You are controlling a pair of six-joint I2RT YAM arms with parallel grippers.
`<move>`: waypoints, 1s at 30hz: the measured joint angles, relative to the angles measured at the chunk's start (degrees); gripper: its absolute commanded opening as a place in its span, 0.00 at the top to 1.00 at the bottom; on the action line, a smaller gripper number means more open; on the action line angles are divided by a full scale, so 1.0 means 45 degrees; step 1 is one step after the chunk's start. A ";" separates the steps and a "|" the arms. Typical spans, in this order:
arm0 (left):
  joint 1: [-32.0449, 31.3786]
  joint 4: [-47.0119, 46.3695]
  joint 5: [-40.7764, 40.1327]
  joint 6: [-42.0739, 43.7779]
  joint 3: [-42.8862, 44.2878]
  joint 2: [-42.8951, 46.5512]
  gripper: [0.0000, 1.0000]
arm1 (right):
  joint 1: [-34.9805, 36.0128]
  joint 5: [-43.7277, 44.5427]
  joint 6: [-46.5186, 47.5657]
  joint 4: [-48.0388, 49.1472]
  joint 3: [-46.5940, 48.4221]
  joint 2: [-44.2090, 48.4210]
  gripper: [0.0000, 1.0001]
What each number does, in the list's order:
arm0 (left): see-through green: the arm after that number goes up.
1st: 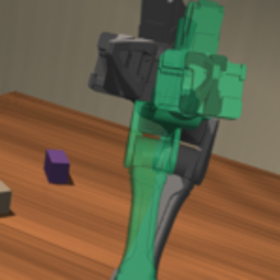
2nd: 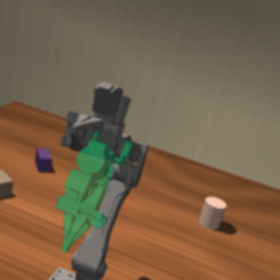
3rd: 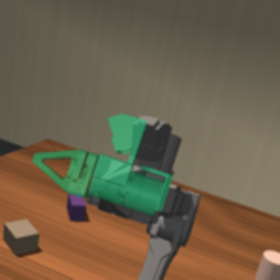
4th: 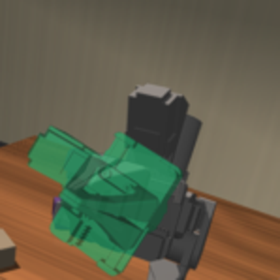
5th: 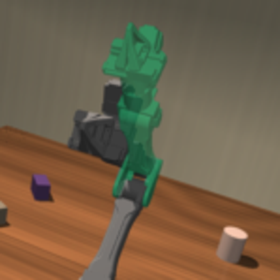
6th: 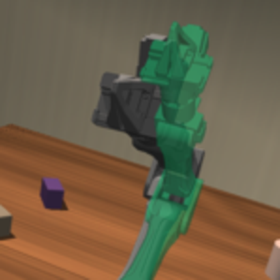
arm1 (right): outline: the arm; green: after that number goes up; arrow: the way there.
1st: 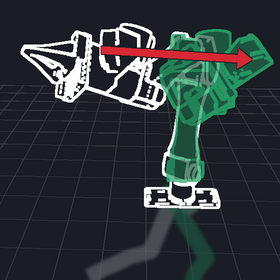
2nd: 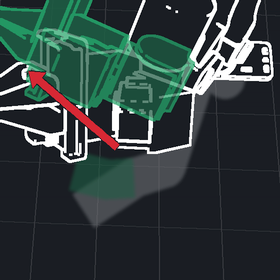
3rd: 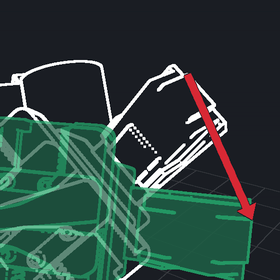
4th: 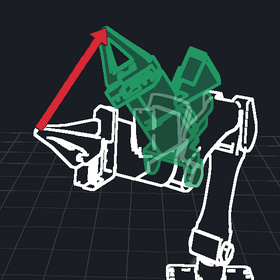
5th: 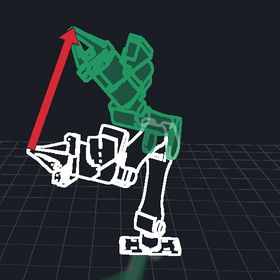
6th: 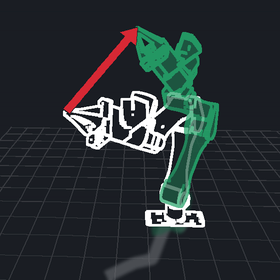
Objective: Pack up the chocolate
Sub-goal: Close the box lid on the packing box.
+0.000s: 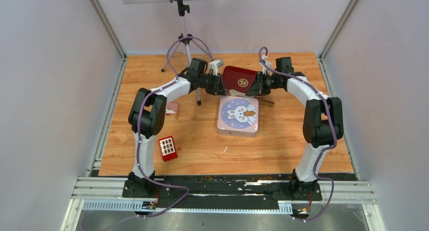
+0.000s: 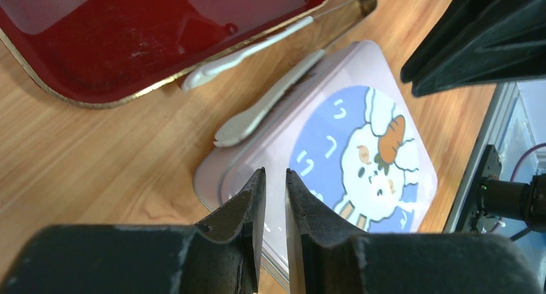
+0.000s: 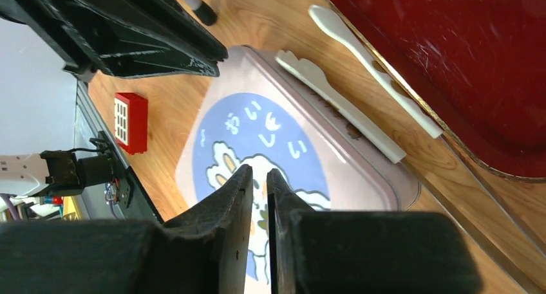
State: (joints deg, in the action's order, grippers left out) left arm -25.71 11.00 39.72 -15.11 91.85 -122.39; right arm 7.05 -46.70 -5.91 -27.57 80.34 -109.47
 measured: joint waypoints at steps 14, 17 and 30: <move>0.0136 -0.1511 0.1001 -0.1409 -0.1069 -0.0253 0.76 | -0.0515 -0.1175 -0.0578 0.0423 -0.1035 -0.1073 0.90; 0.0141 -0.1656 0.1035 -0.1433 -0.1103 -0.0253 0.74 | -0.0525 -0.1326 -0.0627 0.0423 -0.1005 -0.1132 0.90; 0.0136 -0.0321 0.0398 0.0058 -0.0821 0.0466 0.45 | -0.0869 -0.0083 0.0792 -0.0199 -0.1010 0.0758 0.39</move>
State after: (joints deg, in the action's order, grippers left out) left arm -25.10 9.56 41.52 -14.85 88.16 -120.29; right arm 3.14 -47.07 -2.35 -28.47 75.79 -106.06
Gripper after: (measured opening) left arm 0.468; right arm 0.450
